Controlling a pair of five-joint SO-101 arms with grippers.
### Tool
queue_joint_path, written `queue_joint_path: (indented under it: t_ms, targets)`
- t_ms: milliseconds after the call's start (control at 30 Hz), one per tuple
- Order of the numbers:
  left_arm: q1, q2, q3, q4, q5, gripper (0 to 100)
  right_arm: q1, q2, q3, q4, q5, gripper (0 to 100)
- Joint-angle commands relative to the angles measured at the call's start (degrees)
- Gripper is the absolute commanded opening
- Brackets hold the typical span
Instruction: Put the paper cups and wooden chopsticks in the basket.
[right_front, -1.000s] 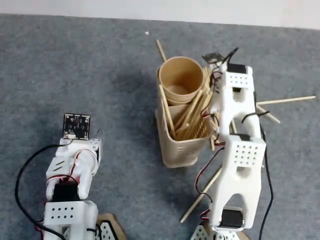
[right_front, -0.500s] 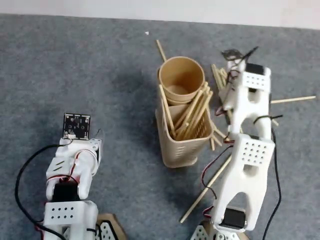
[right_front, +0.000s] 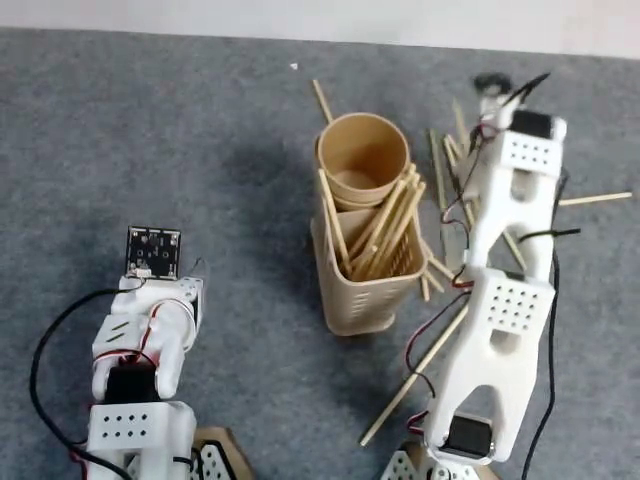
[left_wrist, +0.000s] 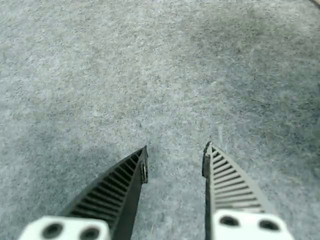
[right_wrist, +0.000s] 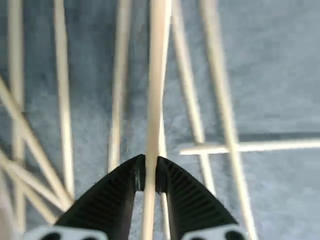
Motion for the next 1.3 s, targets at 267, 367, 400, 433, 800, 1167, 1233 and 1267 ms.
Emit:
queue_joint_path:
  t_ms: [267,367,400,433,800,1167,1233,1267]
  targets:
    - [1.01,-0.57,-0.31,-1.05,-0.44,20,-1.54,-18.07,-32.57,10.24,-10.81,0.5]
    - [1.01,-0.57,-0.31,-1.05,-0.44,20,-2.77,-22.81,-29.32,10.24,-11.43,0.5]
    - [1.01,-0.57,-0.31,-1.05,-0.44,20,-3.21,-25.45,-26.42,10.24,-11.52,0.5]
    - [1.01,-0.57,-0.31,-1.05,-0.44,20,-3.91,-28.53,-22.02,10.24,-11.6,0.5]
    - [1.01,-0.57,-0.31,-1.05,-0.44,20,-14.46,-74.86,25.1,6.64,-11.69,0.5]
    - [1.01,-0.57,-0.31,-1.05,-0.44,20,-20.88,-90.24,44.88,-17.27,-20.75,0.5]
    - [1.01,-0.57,-0.31,-1.05,-0.44,20,-23.25,-92.26,50.59,-22.55,-22.51,0.5]
    - [1.01,-0.57,-0.31,-1.05,-0.44,20,-24.57,-93.67,54.37,-25.8,-23.3,0.5]
